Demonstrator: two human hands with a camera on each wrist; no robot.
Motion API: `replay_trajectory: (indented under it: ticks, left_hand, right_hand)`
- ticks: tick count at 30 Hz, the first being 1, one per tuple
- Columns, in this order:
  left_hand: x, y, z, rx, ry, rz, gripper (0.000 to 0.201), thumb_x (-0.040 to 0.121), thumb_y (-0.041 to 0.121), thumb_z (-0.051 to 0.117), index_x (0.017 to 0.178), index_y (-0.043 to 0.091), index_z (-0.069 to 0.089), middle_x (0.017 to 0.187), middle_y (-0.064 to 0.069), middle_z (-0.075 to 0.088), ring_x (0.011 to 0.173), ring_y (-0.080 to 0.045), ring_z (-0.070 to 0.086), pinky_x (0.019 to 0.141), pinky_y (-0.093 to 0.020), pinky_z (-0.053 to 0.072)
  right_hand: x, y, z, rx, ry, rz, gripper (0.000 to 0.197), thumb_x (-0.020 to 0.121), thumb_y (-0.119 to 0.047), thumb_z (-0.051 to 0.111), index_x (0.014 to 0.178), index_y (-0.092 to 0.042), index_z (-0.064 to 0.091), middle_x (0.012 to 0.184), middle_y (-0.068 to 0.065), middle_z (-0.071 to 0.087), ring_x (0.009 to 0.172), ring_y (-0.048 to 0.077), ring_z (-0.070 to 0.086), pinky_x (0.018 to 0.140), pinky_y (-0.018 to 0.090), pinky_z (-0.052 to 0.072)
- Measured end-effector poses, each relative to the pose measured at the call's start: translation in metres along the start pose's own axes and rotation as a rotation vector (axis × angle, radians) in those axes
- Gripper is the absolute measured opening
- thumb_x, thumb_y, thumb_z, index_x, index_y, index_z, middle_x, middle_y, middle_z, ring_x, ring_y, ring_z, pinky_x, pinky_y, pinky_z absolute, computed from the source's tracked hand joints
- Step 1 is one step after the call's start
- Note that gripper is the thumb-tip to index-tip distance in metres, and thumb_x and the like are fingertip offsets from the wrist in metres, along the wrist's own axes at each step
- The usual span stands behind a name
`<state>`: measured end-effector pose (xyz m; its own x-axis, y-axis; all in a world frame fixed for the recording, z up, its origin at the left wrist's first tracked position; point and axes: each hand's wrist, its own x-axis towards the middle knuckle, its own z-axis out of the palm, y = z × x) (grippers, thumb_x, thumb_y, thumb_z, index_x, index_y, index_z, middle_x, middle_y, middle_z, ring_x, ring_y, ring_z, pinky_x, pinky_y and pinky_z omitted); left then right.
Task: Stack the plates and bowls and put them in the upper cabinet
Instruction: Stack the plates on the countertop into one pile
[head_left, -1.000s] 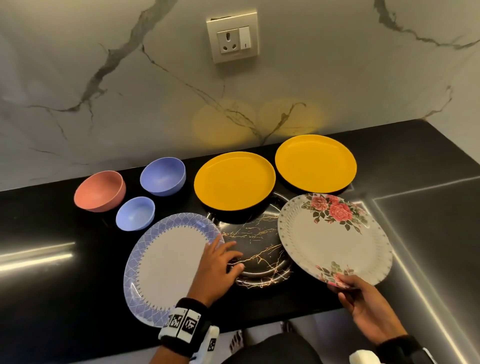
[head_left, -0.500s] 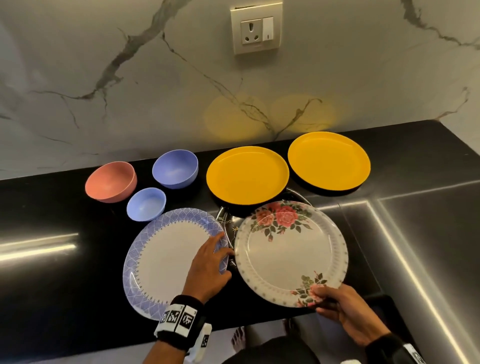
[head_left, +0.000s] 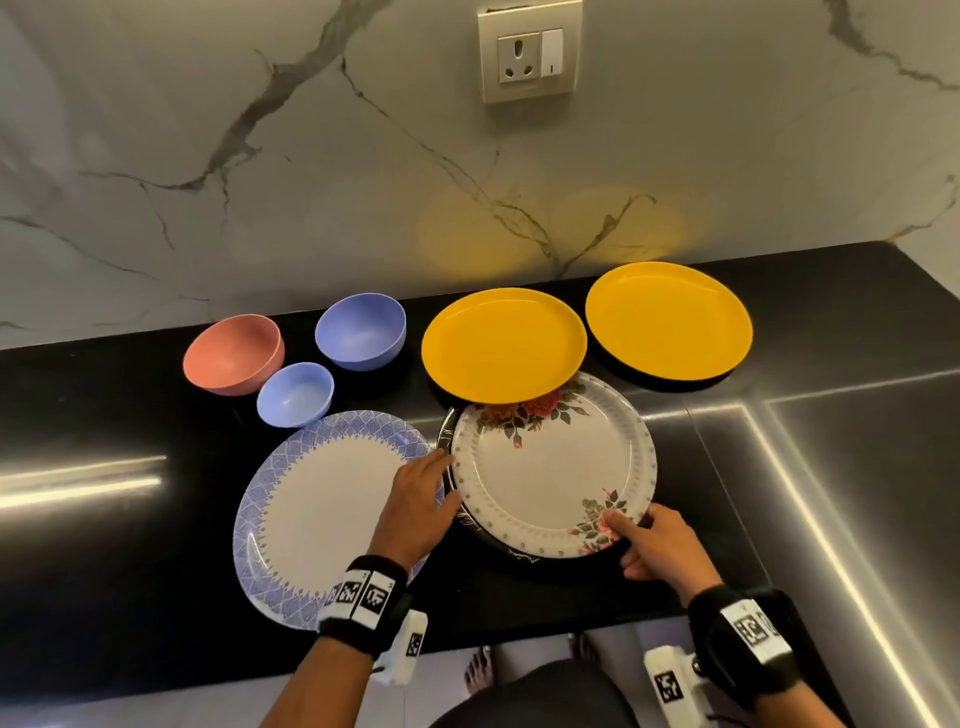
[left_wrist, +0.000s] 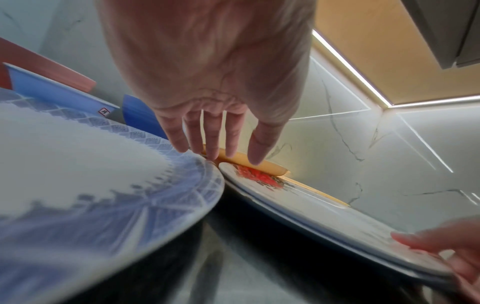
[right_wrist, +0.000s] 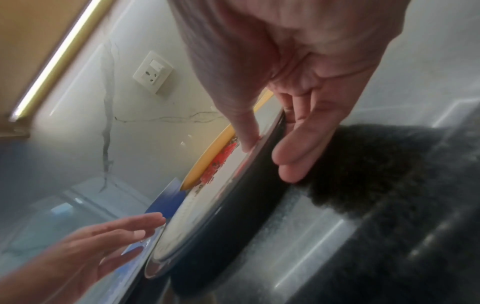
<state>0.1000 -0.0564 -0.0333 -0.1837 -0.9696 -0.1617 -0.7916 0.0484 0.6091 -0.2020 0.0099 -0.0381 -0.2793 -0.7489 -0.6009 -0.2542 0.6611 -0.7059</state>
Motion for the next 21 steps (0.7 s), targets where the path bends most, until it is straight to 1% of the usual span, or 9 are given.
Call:
replay_trajectory:
  ticks: [2,4,6,8,11,14,16,18,21]
  left_hand:
    - [0.012,0.003,0.001,0.046,-0.032,-0.039,0.063,0.094,0.034,0.057,0.149,0.016,0.034,0.156,0.0,0.032,0.144,-0.02,0.021,0.119,-0.036,0.02]
    - [0.024,0.006,0.003,0.09,-0.013,-0.052,0.068,0.092,0.039,0.058,0.15,0.014,0.031,0.156,-0.003,0.032,0.144,-0.022,0.019,0.119,-0.036,0.019]
    - [0.034,0.008,0.006,0.126,0.02,-0.068,0.071,0.09,0.041,0.059,0.149,0.011,0.033,0.154,-0.005,0.033,0.143,-0.025,0.019,0.118,-0.037,0.02]
    - [0.041,0.01,0.009,0.164,0.031,-0.099,0.073,0.088,0.044,0.06,0.148,0.01,0.033,0.154,-0.006,0.033,0.143,-0.026,0.018,0.117,-0.038,0.022]
    - [0.046,0.011,0.014,0.21,0.045,-0.114,0.076,0.086,0.046,0.063,0.147,0.01,0.035,0.151,-0.007,0.037,0.142,-0.028,0.018,0.117,-0.039,0.023]
    - [0.047,0.011,0.017,0.214,0.044,-0.104,0.078,0.081,0.044,0.068,0.146,0.013,0.038,0.148,-0.008,0.041,0.141,-0.029,0.019,0.117,-0.039,0.022]
    - [0.046,0.014,0.019,0.201,0.026,-0.099,0.078,0.078,0.043,0.069,0.145,0.015,0.039,0.147,-0.008,0.042,0.142,-0.029,0.016,0.118,-0.04,0.02]
    - [0.043,0.017,0.023,0.204,0.009,-0.089,0.078,0.078,0.043,0.069,0.145,0.016,0.039,0.147,-0.008,0.041,0.144,-0.029,0.014,0.118,-0.041,0.018]
    - [0.038,0.024,0.031,0.183,-0.001,-0.074,0.077,0.078,0.044,0.069,0.144,0.015,0.041,0.147,-0.007,0.041,0.145,-0.028,0.012,0.119,-0.039,0.018]
  right_hand:
    - [0.006,-0.003,0.0,-0.075,0.04,-0.008,0.032,0.083,-0.048,0.07,0.098,-0.02,0.063,0.063,0.009,0.073,0.055,0.023,0.07,0.058,0.035,0.062]
    - [0.009,-0.006,-0.001,-0.124,0.068,-0.014,0.031,0.083,-0.05,0.069,0.096,-0.023,0.062,0.063,0.007,0.073,0.056,0.021,0.071,0.057,0.033,0.061]
    - [0.01,-0.008,-0.001,-0.164,0.076,-0.019,0.032,0.082,-0.052,0.069,0.094,-0.024,0.061,0.063,0.006,0.073,0.057,0.021,0.071,0.057,0.031,0.061]
    - [0.012,-0.009,-0.003,-0.178,0.073,-0.014,0.033,0.08,-0.052,0.07,0.092,-0.022,0.063,0.062,0.005,0.072,0.054,0.019,0.069,0.055,0.029,0.059]
    - [0.016,-0.007,-0.007,-0.152,0.06,0.006,0.034,0.078,-0.048,0.075,0.09,-0.017,0.068,0.061,0.003,0.067,0.049,0.015,0.06,0.051,0.026,0.051]
    - [0.018,-0.001,-0.013,-0.153,0.052,0.036,0.038,0.072,-0.05,0.079,0.087,-0.015,0.071,0.061,0.002,0.066,0.049,0.015,0.056,0.053,0.028,0.05]
    - [0.016,0.003,-0.019,-0.186,0.076,0.053,0.046,0.067,-0.057,0.08,0.084,-0.016,0.07,0.061,0.002,0.068,0.049,0.015,0.058,0.053,0.03,0.05]
    - [0.013,0.007,-0.025,-0.249,0.112,0.061,0.057,0.061,-0.069,0.076,0.081,-0.016,0.068,0.061,0.0,0.07,0.05,0.015,0.061,0.053,0.032,0.05]
    - [0.01,0.01,-0.032,-0.36,0.153,0.062,0.067,0.057,-0.082,0.066,0.078,-0.019,0.067,0.067,-0.001,0.071,0.06,0.018,0.068,0.062,0.034,0.057]
